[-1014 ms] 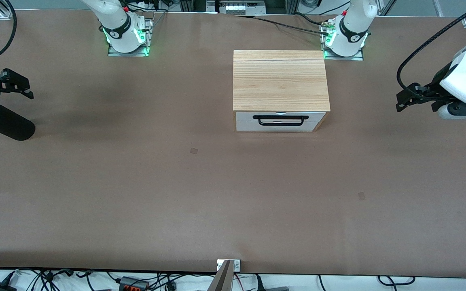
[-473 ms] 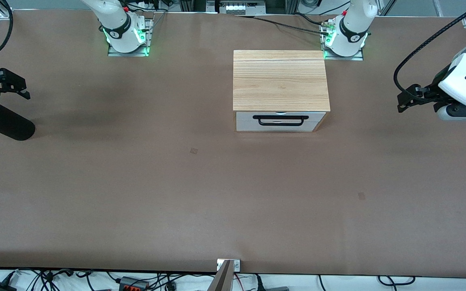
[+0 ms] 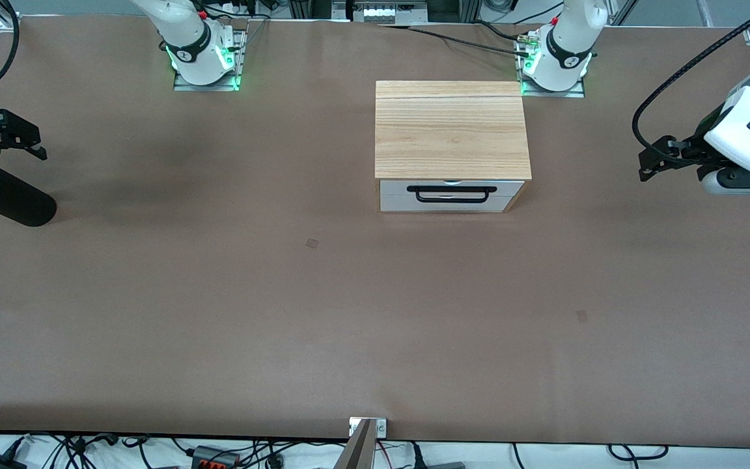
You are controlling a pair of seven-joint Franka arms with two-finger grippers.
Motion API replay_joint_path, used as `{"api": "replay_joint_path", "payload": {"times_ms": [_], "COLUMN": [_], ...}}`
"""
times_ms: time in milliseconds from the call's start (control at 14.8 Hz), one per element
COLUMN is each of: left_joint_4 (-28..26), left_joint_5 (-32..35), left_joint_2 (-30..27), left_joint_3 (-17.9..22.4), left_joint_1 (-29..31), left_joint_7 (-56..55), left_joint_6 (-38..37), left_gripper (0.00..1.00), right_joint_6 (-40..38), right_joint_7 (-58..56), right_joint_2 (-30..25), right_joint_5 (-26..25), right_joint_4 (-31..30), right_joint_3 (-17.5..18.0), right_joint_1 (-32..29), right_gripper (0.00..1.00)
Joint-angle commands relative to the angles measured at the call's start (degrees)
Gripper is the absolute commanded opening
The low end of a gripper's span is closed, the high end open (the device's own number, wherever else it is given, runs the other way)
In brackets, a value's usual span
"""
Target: Close drawer with both arms simultaneously
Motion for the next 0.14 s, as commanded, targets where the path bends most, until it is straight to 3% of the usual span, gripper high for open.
{"api": "replay_joint_path", "payload": {"times_ms": [0, 68], "left_joint_4": [1.8, 1.8], "left_joint_5": [1.3, 1.4], "left_joint_2": [0.7, 0.7], "left_joint_3": [0.0, -0.1], "left_joint_1": [-0.4, -0.4], "left_joint_7": [0.7, 0.7], "left_joint_6": [-1.3, -1.4], "left_gripper": [1.00, 1.00], "right_joint_6": [-0.4, -0.5], "right_joint_7": [-0.7, -0.9], "right_joint_2": [-0.2, -0.2], "right_joint_5": [-0.4, -0.1], "right_joint_4": [0.3, 0.3], "right_joint_3": [0.9, 0.9], "right_joint_1": [-0.9, -0.9], "right_gripper": [1.00, 1.00]}}
